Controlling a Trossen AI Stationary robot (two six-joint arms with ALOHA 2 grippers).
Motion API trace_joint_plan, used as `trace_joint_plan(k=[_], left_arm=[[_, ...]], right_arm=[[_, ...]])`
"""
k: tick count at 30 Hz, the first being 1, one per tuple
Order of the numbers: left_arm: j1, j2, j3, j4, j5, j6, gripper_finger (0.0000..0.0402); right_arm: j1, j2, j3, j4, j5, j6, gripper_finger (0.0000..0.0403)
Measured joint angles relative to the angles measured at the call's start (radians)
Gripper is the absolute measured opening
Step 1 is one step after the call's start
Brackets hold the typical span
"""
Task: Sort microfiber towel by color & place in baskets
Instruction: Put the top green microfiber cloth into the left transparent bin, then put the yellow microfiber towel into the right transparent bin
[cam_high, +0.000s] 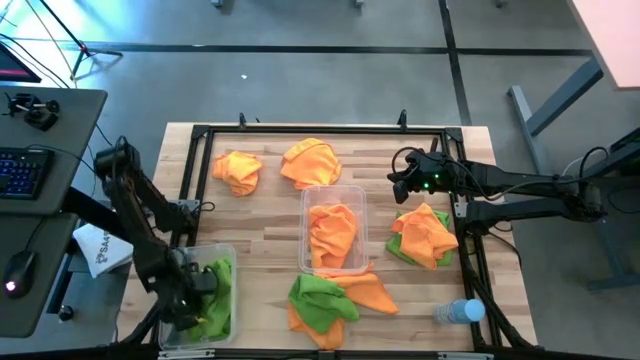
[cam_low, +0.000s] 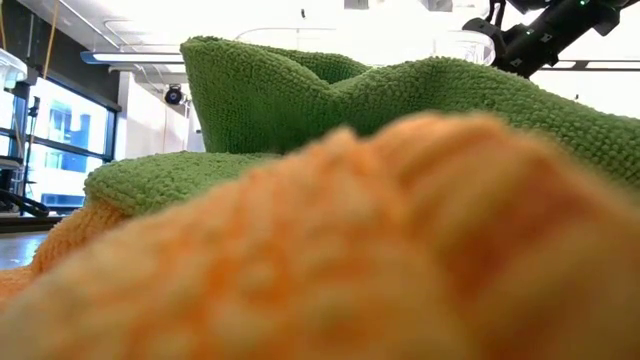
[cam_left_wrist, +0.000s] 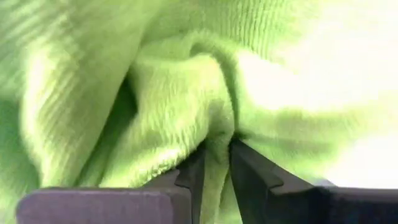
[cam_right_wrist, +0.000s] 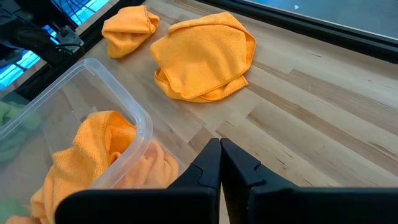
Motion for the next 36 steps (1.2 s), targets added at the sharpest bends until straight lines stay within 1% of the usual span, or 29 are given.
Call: trace_joint_plan(k=[4,8,11,14,17,22,27,30,33,35,36], left_arm=[[-0.002,-0.120,0.001,-0.057,-0.001,-0.099,0.0056],[-0.003,-0.215,0.002,-0.074,0.000,-0.167,0.0048],[-0.003,-0.261,0.003,-0.072,-0.008,-0.200,0.0039],[-0.003,-0.281,0.020,-0.094,-0.016,-0.217,0.0021],[-0.003,-0.273,0.077,-0.174,-0.033,-0.216,0.0004],[-0.002,-0.224,0.205,-0.358,-0.047,-0.219,0.0001],[-0.002,-0.145,0.314,-0.497,-0.049,-0.215,0.0000],[-0.002,-0.095,0.350,-0.532,-0.065,-0.193,0.0000],[-0.002,-0.044,0.366,-0.527,-0.096,-0.168,0.0000],[-0.002,-0.009,0.371,-0.508,-0.084,-0.136,0.0000],[-0.002,0.009,0.373,-0.496,-0.059,-0.116,0.0000]], right_arm=[[0.000,0.000,0.000,0.000,0.000,0.000,0.0000],[0.000,0.000,0.000,0.000,0.000,0.000,0.0000],[0.000,0.000,0.000,0.000,0.000,0.000,0.0000],[0.000,0.000,0.000,0.000,0.000,0.000,0.0000],[0.000,0.000,0.000,0.000,0.000,0.000,0.0000],[0.000,0.000,0.000,0.000,0.000,-0.001,0.0000],[0.000,0.000,0.000,-0.001,0.000,-0.006,0.0000],[0.000,0.000,0.000,-0.001,0.001,-0.007,0.0000],[0.000,0.000,0.000,0.000,0.006,-0.007,0.0000],[0.000,0.000,0.000,0.000,0.007,-0.001,0.0000],[0.000,0.000,0.000,0.000,0.008,0.000,0.0000]])
